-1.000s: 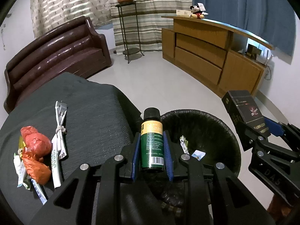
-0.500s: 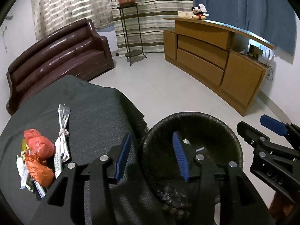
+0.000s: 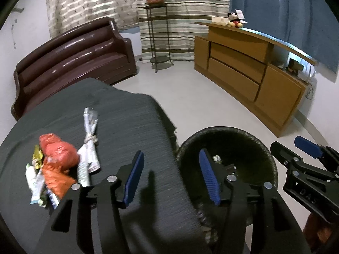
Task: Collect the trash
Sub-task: 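Reach back to the pile and close the left gripper on the blue-white tube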
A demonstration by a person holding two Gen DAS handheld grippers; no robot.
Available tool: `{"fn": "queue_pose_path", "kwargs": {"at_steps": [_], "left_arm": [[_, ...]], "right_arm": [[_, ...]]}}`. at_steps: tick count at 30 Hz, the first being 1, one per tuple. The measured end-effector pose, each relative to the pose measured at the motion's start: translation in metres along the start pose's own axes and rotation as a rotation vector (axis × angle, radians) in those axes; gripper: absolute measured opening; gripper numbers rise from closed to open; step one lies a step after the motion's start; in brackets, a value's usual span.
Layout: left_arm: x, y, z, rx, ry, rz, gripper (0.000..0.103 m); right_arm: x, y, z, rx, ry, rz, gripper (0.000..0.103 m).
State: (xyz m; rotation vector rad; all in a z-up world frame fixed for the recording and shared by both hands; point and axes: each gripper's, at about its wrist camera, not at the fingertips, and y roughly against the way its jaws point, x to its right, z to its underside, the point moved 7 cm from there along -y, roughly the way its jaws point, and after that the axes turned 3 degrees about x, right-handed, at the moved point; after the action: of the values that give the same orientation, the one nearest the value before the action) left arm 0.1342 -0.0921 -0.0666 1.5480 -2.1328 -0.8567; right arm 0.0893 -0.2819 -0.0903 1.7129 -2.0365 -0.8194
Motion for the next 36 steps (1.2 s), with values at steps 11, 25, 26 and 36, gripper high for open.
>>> {"fn": "queue_pose_path", "kwargs": {"at_steps": [11, 25, 26, 36], "left_arm": [[-0.071, 0.026, 0.015, 0.001, 0.093, -0.118, 0.055], [-0.160, 0.043, 0.043, -0.021, 0.228, -0.246, 0.055], [-0.162, 0.044, 0.045, -0.023, 0.232, -0.247, 0.055], [-0.164, 0.034, 0.047, -0.040, 0.239, -0.213, 0.050]], "right_arm": [[-0.062, 0.005, 0.004, -0.009, 0.074, -0.071, 0.065], [-0.146, 0.012, 0.010, -0.015, 0.162, -0.176, 0.065], [-0.149, 0.012, 0.011, -0.016, 0.166, -0.182, 0.065], [-0.179, 0.012, 0.016, -0.030, 0.190, -0.219, 0.066]]}}
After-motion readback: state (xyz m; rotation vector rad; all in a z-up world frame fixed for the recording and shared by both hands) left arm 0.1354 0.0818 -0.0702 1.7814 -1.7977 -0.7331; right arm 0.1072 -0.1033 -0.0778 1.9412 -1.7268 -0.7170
